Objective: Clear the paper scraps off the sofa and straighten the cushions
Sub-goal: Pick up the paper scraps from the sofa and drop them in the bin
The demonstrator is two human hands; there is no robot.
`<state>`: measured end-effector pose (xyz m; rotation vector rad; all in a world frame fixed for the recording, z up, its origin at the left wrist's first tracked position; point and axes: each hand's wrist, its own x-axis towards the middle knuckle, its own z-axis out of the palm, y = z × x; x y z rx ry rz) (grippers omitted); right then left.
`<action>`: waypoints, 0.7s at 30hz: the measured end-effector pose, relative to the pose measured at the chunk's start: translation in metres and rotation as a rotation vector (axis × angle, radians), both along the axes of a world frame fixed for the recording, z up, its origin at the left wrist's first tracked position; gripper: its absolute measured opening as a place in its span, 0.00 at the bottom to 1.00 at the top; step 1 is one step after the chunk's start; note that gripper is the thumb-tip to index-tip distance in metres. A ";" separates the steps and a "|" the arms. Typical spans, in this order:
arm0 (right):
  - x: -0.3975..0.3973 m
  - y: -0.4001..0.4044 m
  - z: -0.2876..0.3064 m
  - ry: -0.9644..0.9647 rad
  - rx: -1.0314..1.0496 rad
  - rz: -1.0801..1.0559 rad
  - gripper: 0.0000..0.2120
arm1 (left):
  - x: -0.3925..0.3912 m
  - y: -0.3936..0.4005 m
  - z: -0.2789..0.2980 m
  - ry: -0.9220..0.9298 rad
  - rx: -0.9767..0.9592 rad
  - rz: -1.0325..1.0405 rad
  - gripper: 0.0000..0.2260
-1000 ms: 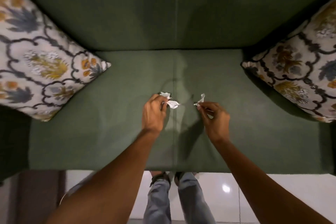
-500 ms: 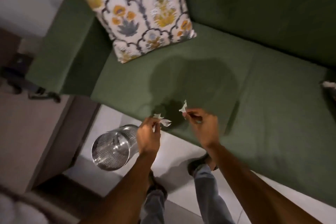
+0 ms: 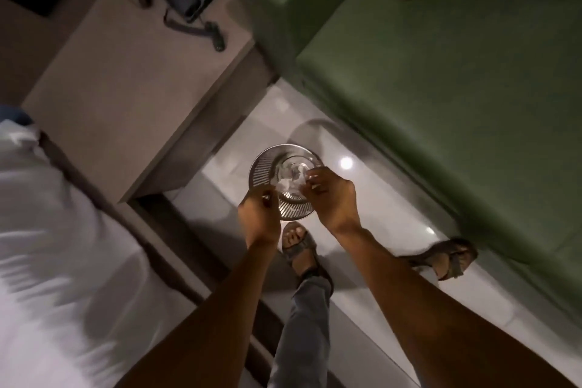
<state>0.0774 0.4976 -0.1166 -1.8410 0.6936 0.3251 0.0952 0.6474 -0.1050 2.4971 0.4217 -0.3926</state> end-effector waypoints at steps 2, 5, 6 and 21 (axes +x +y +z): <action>0.001 0.017 -0.019 0.044 -0.042 0.054 0.11 | 0.002 0.010 -0.021 0.036 -0.001 0.015 0.05; 0.000 0.026 -0.038 0.098 -0.098 0.104 0.21 | 0.003 0.016 -0.042 0.046 -0.019 0.046 0.06; 0.000 0.027 -0.042 0.102 -0.099 0.115 0.23 | 0.004 0.016 -0.046 0.047 -0.018 0.050 0.07; 0.021 -0.064 0.033 -0.050 -0.097 -0.008 0.22 | 0.038 -0.063 0.035 -0.045 -0.021 -0.209 0.19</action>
